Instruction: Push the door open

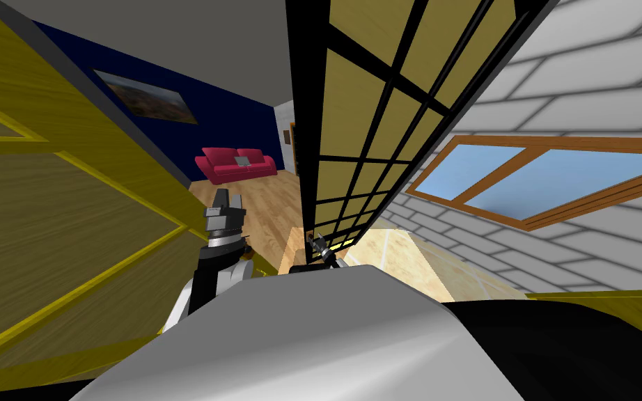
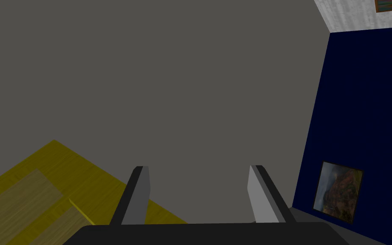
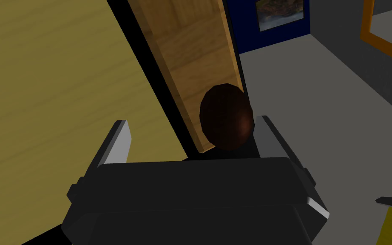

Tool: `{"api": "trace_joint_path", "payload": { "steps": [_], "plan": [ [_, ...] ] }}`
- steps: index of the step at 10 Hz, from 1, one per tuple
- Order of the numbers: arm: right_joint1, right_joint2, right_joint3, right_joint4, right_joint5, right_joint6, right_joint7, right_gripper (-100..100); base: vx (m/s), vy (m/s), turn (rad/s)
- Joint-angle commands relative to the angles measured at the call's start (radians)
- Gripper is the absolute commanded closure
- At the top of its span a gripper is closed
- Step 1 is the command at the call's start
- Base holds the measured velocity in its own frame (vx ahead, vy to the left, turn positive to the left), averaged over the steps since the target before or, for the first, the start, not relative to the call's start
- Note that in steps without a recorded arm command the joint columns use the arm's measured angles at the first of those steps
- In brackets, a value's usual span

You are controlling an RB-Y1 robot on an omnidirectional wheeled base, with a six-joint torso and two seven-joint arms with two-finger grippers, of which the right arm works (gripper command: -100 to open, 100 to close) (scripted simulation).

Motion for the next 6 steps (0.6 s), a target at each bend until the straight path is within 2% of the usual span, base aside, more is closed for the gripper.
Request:
{"api": "trace_joint_path", "payload": {
  "steps": [1,3,4,6],
  "plan": [
    [0.003,-0.021,-0.015,0.012,-0.028,-0.004,-0.03,100,0.108,-0.006,0.033],
    [0.01,-0.028,-0.01,0.009,-0.04,-0.011,-0.052,100,0.094,0.004,0.005],
    [0.017,-0.035,-0.004,0.007,-0.054,-0.019,-0.076,100,0.075,-0.037,-0.112],
    [0.026,-0.044,0.003,0.003,-0.073,-0.03,-0.108,100,0.101,-0.058,-0.012]
  ]
}}
